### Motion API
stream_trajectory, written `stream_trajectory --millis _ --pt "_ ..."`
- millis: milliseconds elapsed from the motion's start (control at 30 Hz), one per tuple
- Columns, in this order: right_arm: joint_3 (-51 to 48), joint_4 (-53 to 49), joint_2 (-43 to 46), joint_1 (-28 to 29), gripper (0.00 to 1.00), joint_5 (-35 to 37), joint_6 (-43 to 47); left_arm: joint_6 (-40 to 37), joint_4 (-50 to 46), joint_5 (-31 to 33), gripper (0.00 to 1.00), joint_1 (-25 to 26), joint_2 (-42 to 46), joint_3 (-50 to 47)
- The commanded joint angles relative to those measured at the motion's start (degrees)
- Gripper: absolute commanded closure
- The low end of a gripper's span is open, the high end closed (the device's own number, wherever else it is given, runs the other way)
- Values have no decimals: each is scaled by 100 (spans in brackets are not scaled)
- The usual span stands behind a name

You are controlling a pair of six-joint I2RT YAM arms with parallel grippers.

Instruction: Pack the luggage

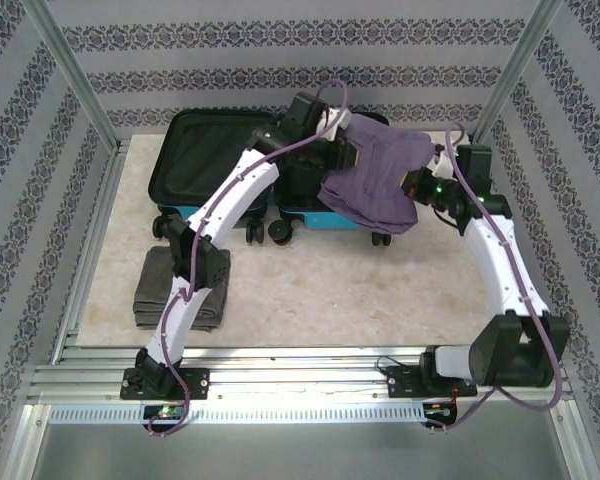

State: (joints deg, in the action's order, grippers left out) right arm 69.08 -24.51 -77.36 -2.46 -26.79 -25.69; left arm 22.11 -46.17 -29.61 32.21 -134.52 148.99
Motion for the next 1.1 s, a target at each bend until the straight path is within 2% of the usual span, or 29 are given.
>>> stream_trajectory --millis 0,300,633,833,867,933,967,1033,1067 --pt "585 537 -413 246 100 178 21 79 781 -15 100 -333 60 13" --pt "1894 572 -1917 567 100 315 144 189 1366 163 100 -650 -125 -580" --pt "2884 561 -3393 648 100 367 275 90 1782 619 100 -820 -554 -625" --pt "3236 468 -3961 645 100 489 302 294 1909 567 100 -1033 -906 -520" --pt "3303 443 -4039 648 100 536 314 298 1927 613 97 -1066 -951 -520" --pt "3470 313 -4192 651 100 635 370 294 1927 690 73 -1111 -1027 -469" --pt "3542 258 -4261 649 94 678 387 290 1911 742 63 -1129 -1061 -431" --pt "3651 154 -4323 637 68 747 407 285 1818 875 43 -1180 -1093 -324" --pt "3665 132 -4317 641 60 793 425 273 1765 919 39 -1198 -1087 -280"
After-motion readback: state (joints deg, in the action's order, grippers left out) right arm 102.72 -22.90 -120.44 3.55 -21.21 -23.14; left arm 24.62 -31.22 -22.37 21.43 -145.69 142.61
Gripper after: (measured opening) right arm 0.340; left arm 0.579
